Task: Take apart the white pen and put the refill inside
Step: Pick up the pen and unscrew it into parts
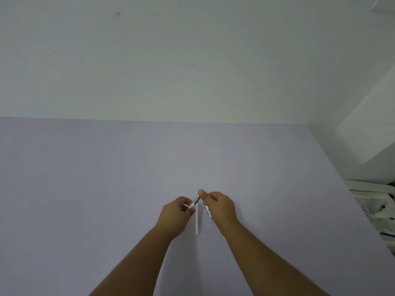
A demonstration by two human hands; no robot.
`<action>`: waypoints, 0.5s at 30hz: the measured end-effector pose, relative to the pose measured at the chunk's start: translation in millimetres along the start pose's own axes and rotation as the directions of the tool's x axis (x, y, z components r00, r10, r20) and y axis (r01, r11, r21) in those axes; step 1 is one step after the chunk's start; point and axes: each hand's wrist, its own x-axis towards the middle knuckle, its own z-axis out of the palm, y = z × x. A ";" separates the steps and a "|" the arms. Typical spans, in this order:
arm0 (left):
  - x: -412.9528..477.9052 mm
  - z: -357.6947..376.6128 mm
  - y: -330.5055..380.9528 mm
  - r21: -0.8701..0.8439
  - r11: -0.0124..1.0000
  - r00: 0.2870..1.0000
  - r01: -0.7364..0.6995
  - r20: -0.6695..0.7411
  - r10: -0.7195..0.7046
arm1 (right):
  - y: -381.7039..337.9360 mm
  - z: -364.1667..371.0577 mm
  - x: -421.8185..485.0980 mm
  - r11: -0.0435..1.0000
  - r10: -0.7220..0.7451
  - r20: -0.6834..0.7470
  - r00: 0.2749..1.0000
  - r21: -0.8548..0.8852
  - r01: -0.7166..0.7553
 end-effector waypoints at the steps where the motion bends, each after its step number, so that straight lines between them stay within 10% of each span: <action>1: -1.3 0.4 2.4 0.005 1.000 1.000 -0.021 -0.006 0.021 | -4.1 0.8 -3.0 0.998 0.015 0.039 0.999 0.055 -0.017; 15: -18.3 -15.7 29.8 -0.189 0.980 0.994 -0.059 0.084 0.076 | -35.7 -28.3 -10.0 0.891 0.013 0.293 0.956 0.431 -0.144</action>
